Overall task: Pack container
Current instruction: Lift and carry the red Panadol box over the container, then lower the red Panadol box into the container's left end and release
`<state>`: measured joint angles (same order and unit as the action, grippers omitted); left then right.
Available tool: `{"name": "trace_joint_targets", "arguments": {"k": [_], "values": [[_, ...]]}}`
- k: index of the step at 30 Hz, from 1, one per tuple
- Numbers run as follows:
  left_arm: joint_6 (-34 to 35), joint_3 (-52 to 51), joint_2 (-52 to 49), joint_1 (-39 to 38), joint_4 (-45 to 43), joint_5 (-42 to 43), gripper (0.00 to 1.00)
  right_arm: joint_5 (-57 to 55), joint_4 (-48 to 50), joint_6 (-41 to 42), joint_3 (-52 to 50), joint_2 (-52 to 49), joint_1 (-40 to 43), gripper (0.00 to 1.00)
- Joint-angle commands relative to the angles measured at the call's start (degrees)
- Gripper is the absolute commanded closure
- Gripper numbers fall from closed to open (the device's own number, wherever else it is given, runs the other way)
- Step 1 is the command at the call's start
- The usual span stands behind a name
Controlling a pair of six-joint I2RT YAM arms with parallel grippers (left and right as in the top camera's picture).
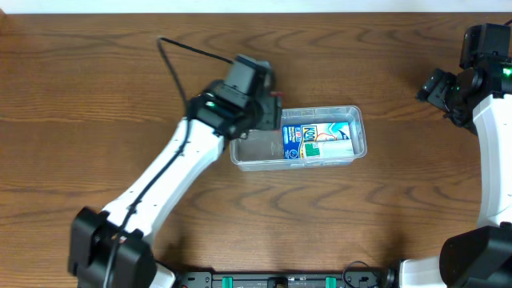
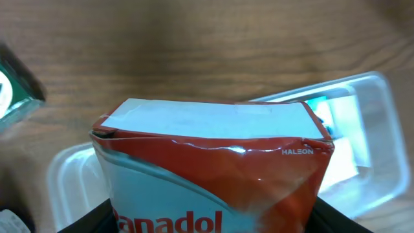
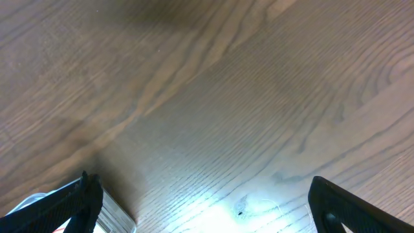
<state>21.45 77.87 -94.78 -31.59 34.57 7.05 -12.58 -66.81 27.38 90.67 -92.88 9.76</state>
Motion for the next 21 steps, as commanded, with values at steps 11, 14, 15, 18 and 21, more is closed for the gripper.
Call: {"name": "trace_joint_targets", "arguments": {"k": [11, 14, 15, 18, 21], "values": [[6.9, 1.6, -8.4, -2.0, 0.1, -4.9, 0.35, -0.5, -0.1, -0.2, 0.1, -0.1, 0.3, 0.01], [7.0, 1.6, -9.0, -2.4, 1.0, -4.9, 0.35, -0.5, -0.1, -0.2, 0.1, -0.1, 0.3, 0.01], [7.0, 1.6, -9.0, -2.5, 1.4, -4.9, 0.35, -0.5, -0.1, -0.2, 0.1, -0.1, 0.3, 0.01], [7.0, 1.6, -9.0, -3.0, 2.8, -4.9, 0.35, -0.5, -0.1, -0.2, 0.1, -0.1, 0.3, 0.01], [7.0, 1.4, -9.0, -3.6, 4.2, -5.0, 0.36, -0.5, -0.1, -0.2, 0.1, -0.1, 0.3, 0.01]]}}
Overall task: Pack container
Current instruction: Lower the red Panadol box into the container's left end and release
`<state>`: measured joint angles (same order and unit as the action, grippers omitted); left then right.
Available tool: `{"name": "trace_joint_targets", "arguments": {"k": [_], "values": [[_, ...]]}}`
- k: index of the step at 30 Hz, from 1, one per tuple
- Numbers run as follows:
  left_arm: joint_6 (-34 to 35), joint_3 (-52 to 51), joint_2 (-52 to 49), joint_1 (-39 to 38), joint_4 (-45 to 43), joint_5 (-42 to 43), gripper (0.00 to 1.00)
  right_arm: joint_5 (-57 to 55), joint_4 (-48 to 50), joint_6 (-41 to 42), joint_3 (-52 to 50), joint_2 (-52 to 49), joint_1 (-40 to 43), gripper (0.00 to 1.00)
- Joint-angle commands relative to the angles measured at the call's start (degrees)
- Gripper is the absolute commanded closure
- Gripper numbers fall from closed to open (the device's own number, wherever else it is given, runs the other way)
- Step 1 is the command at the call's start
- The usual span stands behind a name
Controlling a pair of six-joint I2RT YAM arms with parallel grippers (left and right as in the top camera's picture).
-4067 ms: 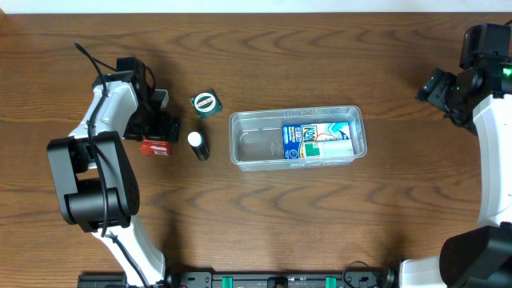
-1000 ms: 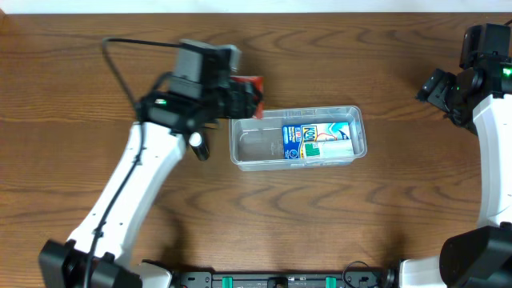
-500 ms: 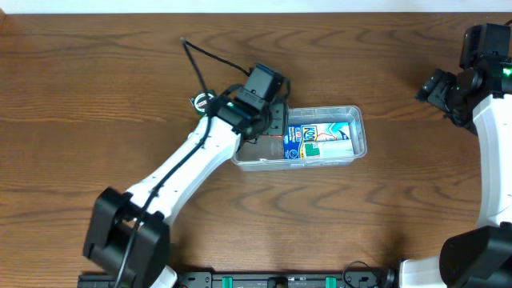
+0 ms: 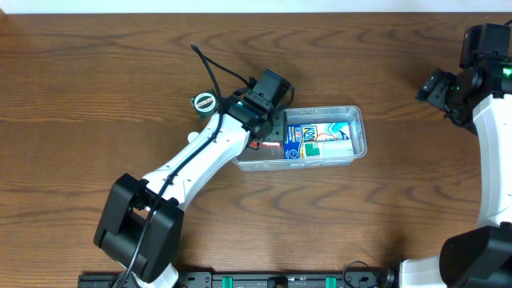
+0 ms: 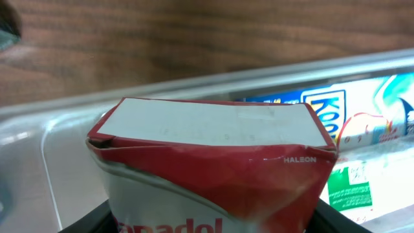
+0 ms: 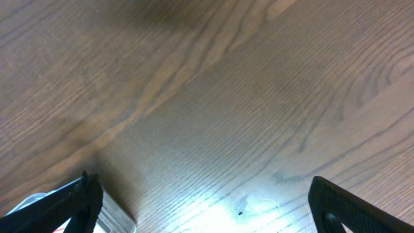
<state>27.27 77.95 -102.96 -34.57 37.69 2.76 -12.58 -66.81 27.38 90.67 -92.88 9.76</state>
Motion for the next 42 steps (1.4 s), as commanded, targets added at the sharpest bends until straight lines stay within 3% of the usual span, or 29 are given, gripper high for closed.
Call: {"name": "trace_joint_targets", "arguments": {"k": [1, 40, 42], "values": [[1.2, 1.3, -0.8, -0.8, 1.6, -0.7, 0.36, -0.5, -0.1, -0.2, 0.1, -0.1, 0.3, 0.01], [4.0, 0.7, -9.5, -1.1, -0.1, -2.0, 0.35, -0.5, -0.1, -0.2, 0.1, -0.1, 0.3, 0.01], [4.0, 0.7, -9.5, -1.1, -0.4, -2.0, 0.3, -0.5, -0.1, -0.2, 0.1, -0.1, 0.3, 0.01]]}}
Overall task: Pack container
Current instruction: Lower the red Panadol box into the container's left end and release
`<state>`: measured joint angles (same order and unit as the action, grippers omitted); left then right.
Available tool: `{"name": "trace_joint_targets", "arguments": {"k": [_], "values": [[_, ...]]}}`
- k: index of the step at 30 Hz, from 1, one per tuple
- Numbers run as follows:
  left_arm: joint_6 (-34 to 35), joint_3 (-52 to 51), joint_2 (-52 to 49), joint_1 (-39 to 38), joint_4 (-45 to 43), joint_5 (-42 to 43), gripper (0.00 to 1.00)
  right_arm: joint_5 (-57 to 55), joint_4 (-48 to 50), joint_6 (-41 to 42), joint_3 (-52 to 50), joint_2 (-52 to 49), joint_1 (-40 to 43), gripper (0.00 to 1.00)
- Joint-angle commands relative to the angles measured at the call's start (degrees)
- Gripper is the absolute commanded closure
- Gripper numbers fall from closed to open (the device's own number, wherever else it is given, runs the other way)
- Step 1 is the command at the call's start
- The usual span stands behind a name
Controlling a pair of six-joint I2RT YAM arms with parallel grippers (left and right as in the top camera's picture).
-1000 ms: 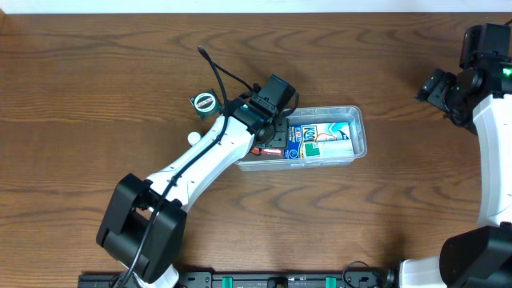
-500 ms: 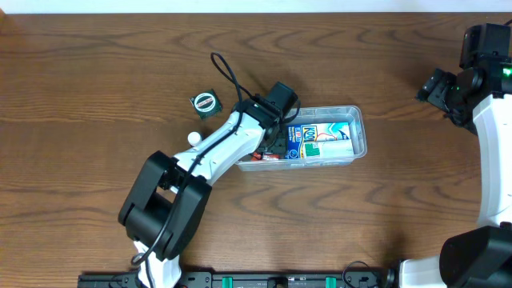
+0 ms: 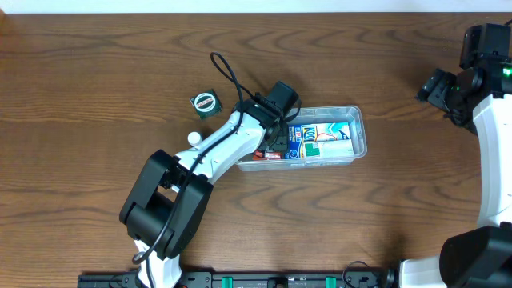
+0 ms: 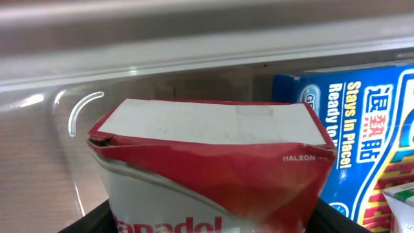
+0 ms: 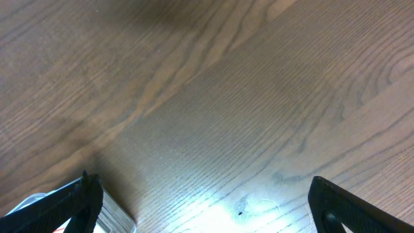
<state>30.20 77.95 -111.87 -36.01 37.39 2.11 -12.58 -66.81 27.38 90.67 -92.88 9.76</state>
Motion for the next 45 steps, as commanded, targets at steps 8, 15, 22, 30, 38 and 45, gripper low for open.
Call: {"name": "trace_joint_targets", "arguments": {"k": [8, 15, 22, 30, 38, 45], "values": [[1.0, 0.7, -0.5, 0.3, -0.5, -1.3, 0.26, -0.5, -0.1, -0.2, 0.1, -0.1, 0.3, 0.01], [1.0, 0.7, -0.5, 0.3, -1.2, -1.3, 0.26, -0.5, -0.1, -0.2, 0.1, -0.1, 0.3, 0.01], [0.3, 0.7, -0.5, 0.4, -2.4, -1.3, 0.26, -0.5, -0.1, -0.2, 0.1, -0.1, 0.4, 0.01], [-2.4, 1.0, -0.5, 0.6, -3.2, -1.3, 0.22, -0.5, -0.1, -0.2, 0.1, -0.1, 0.0, 0.01], [-2.7, 1.7, 0.6, 0.6, -1.8, -1.3, 0.18, -0.5, -0.1, -0.2, 0.1, -0.1, 0.0, 0.01], [-2.7, 1.7, 5.5, 0.6, 0.7, -1.3, 0.17, -0.5, -0.1, -0.2, 0.1, -0.1, 0.0, 0.01]]}}
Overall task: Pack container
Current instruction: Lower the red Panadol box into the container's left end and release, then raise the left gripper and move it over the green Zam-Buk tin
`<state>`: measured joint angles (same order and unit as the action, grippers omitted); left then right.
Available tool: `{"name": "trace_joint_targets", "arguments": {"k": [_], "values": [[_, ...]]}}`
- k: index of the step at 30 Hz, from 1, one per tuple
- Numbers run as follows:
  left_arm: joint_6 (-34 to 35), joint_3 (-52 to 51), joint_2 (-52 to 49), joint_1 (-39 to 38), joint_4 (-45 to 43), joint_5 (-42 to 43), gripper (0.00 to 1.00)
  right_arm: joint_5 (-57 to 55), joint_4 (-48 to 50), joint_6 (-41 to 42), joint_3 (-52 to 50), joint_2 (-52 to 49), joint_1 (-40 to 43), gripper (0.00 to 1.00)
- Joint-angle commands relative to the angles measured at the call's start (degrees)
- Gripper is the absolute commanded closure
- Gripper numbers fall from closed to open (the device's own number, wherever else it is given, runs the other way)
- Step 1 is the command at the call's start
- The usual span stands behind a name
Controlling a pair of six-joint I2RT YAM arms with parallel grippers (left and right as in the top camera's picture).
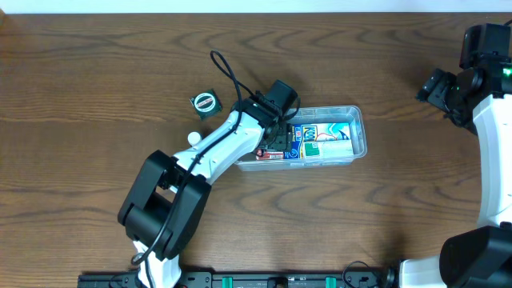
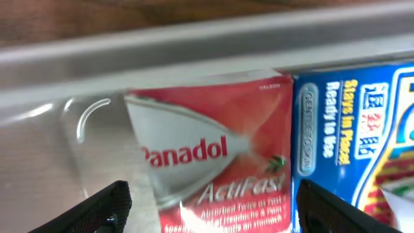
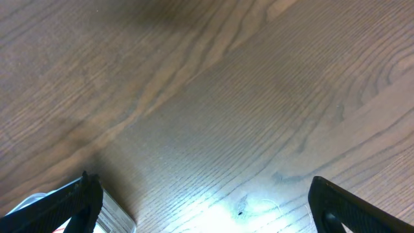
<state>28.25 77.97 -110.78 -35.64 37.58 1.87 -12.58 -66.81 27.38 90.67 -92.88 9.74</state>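
A clear plastic container [image 1: 358, 122] lies at the table's middle. Inside it, a red Panadol box [image 2: 217, 155] lies flat at the left end, beside a blue box [image 2: 352, 129] that fills the right part. My left gripper [image 1: 276, 132] hovers over the container's left end, open, its fingertips [image 2: 107, 207] either side of the red box without touching it. At the far right edge my right gripper [image 1: 436, 90] stands open over bare wood, nothing between its fingers [image 3: 336, 200].
A small green round-lidded item [image 1: 206, 102] sits on the wood left of the container, with a small white ball [image 1: 193, 138] below it. My left arm's black cable loops above the container's left end.
My left gripper has opened and let go of the red Panadol box, which now lies flat in the container's left end. The right arm has not moved.
My left gripper held the red Panadol box above the table beside the container. It then held the box over the container's left end, then low inside it next to the blue box. Now the box lies released in the container. The right gripper stayed open throughout.
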Motion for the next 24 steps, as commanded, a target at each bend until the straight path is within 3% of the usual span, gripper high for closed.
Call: {"name": "trace_joint_targets", "arguments": {"k": [1, 7, 10, 16, 24], "values": [[-0.8, 1.7, 5.7, 0.2, 0.8, -1.0, 0.18, -0.5, -0.1, -0.2, 0.1, -0.1, 0.0, 0.01], [-2.0, 1.7, 15.4, 0.4, 0.6, -1.1, 0.17, -0.5, -0.1, -0.2, 0.1, -0.1, 0.0, 0.01], [-3.0, 1.7, 20.2, 1.4, -1.6, -1.1, 0.02, -0.5, -0.1, -0.2, 0.1, -0.1, 0.0, 0.01], [-4.7, 1.7, 26.9, 4.0, -1.4, -1.1, 0.02, -0.5, -0.1, -0.2, 0.1, -0.1, 0.0, 0.01], [-8.9, 1.7, 27.6, 4.7, 0.9, -2.2, 0.02, -0.5, -0.1, -0.2, 0.1, -0.1, 0.0, 0.01]]}}
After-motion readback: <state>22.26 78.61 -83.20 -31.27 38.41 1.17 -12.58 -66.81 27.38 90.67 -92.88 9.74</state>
